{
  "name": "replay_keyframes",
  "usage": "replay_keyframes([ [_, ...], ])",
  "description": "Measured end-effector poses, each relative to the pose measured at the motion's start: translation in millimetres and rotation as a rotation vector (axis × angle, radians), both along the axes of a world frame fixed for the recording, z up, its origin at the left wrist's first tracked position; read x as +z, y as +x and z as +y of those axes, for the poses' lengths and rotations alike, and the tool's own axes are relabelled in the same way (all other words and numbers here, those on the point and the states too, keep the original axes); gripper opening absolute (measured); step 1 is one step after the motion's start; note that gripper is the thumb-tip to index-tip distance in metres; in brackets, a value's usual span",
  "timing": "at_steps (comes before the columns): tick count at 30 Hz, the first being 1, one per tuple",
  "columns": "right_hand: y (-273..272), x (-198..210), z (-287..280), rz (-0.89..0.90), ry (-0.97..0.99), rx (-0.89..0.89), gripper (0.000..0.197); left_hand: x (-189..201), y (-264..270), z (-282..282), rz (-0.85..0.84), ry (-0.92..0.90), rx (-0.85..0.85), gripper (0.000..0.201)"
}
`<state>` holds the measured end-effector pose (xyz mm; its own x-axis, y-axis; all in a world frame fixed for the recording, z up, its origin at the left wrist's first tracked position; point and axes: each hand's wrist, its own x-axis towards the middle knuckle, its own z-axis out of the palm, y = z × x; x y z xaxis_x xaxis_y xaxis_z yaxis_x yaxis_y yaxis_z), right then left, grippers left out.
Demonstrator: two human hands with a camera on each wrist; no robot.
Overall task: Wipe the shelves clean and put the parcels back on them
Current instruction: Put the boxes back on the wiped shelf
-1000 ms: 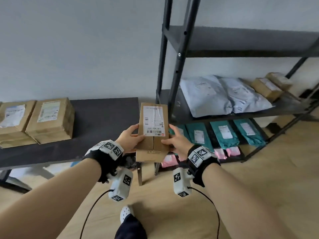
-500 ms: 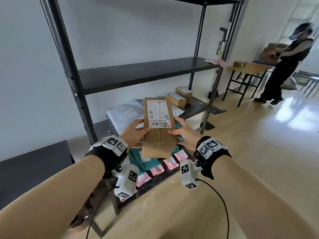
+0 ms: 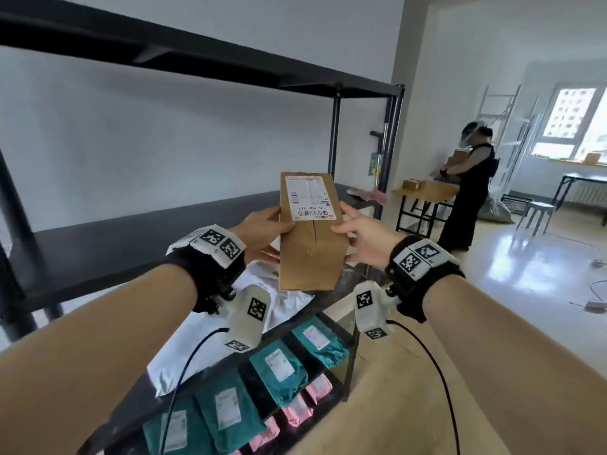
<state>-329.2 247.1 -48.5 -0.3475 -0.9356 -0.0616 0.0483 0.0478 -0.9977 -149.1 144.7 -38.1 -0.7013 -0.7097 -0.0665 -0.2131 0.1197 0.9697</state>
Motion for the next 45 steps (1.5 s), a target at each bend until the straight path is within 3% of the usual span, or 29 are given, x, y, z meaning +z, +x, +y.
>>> replay_keyframes([
  [5,-68.3,31.1,-49.9,0.006,-0.056,-0.036,0.062,36.3,-67.4,-48.6,0.001,-0.002,0.019,0.046],
  [13,-173.4,58.1,-119.3,0.019,-0.072,0.001,0.039,65.0,-173.4,-109.2,0.017,0.004,0.085,0.046],
  [22,-311.0,68.9,-209.6,0.112,-0.067,0.226,0.041,61.3,-289.9,-179.2,0.057,0.075,0.218,0.042],
  [27,-377.7,55.6,-266.0,0.011,-0.038,0.354,0.044,56.2,-352.4,-206.6,0.025,0.102,0.336,0.041],
  [32,-408.7,44.6,-311.4,-0.047,-0.009,0.485,0.047,51.5,-387.4,-222.4,-0.011,0.11,0.496,0.039],
  [38,-422.2,27.7,-337.1,-0.056,0.015,0.53,0.034,46.9,-400.3,-230.6,-0.071,0.112,0.625,0.036],
  [45,-425.8,30.7,-346.2,-0.017,0.007,0.578,0.034,45.4,-414.1,-223.1,-0.013,0.076,0.736,0.034],
])
